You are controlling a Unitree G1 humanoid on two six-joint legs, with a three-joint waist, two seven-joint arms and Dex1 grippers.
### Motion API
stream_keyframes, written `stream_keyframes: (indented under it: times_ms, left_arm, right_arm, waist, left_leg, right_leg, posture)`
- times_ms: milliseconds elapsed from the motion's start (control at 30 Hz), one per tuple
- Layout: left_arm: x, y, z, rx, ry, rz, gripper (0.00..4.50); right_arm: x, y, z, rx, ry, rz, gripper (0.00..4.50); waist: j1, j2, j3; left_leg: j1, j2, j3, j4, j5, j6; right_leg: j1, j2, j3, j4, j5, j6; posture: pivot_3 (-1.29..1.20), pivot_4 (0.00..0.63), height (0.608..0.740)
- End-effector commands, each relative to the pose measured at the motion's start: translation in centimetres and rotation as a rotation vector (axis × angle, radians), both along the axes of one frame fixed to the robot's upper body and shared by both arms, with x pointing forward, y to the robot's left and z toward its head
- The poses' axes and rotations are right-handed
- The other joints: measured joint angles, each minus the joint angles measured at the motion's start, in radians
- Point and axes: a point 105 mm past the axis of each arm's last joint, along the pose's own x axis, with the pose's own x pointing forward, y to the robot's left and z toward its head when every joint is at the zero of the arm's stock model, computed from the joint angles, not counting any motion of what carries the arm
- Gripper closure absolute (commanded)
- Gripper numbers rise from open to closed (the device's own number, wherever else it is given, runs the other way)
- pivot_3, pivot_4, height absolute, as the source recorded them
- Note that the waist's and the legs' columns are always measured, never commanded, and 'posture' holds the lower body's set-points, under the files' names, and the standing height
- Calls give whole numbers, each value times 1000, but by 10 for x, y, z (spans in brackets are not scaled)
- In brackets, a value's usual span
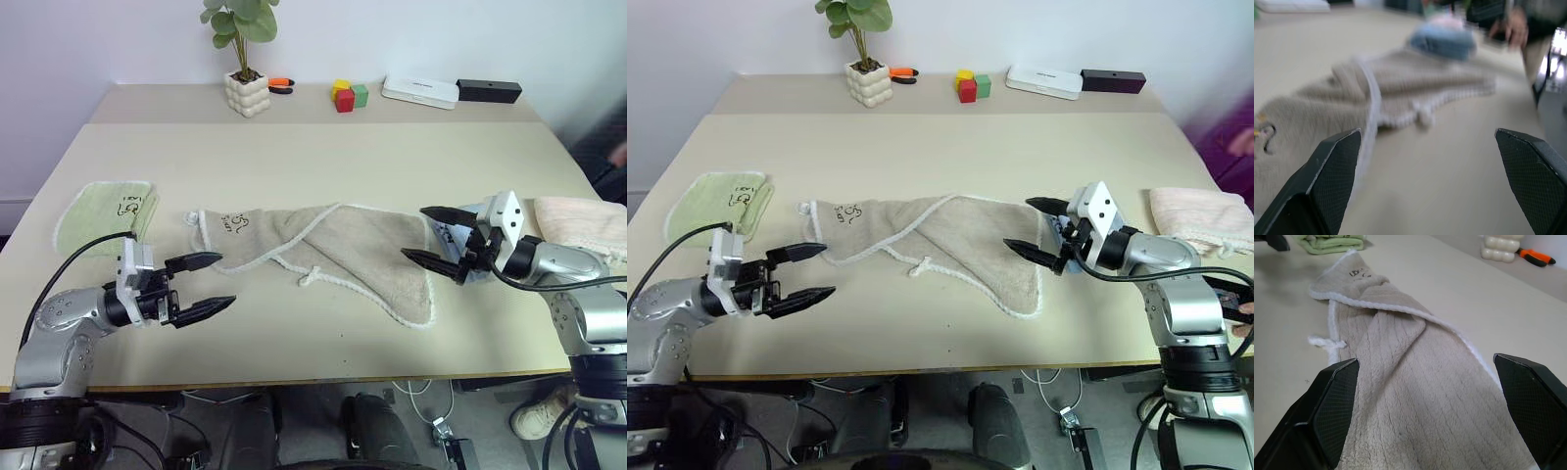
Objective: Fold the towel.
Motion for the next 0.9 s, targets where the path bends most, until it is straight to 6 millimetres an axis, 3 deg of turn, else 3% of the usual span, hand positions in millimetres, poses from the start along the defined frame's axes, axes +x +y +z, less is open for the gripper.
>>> stream_keyframes:
  times_ms: [33, 400, 633, 900]
  left_arm:
    - [11, 4, 8, 40, -78, 25, 25]
    - [30, 14, 10, 168, -137, 7, 25]
    - [36, 32, 3, 211, -142, 59, 25]
    - [38, 18, -15, 207, -104, 47, 25]
  right_arm:
    - [1, -2, 16, -7, -72, -7, 0]
    - [2, 7, 20, 23, -112, -22, 0]
    - [6, 50, 25, 96, -171, 36, 0]
    - [2, 81, 36, 127, -233, 98, 0]
  waist:
    - [1, 0, 0]
    - [0, 0, 0]
    - [-2, 0, 0]
    - [2, 1, 0]
  left_leg:
    - [0, 0, 0, 0, 0, 0]
    - [0, 0, 0, 0, 0, 0]
    - [0, 0, 0, 0, 0, 0]
    - [-1, 0, 0, 0, 0, 0]
  right_leg:
    - [0, 0, 0, 0, 0, 0]
    - [0, 1, 0, 0, 1, 3]
    - [-1, 1, 0, 1, 2, 3]
    - [-1, 0, 0, 1, 2, 3]
  posture:
    - [0, 150, 735]
    - [0, 150, 735]
    - [0, 150, 735]
    - [0, 150, 735]
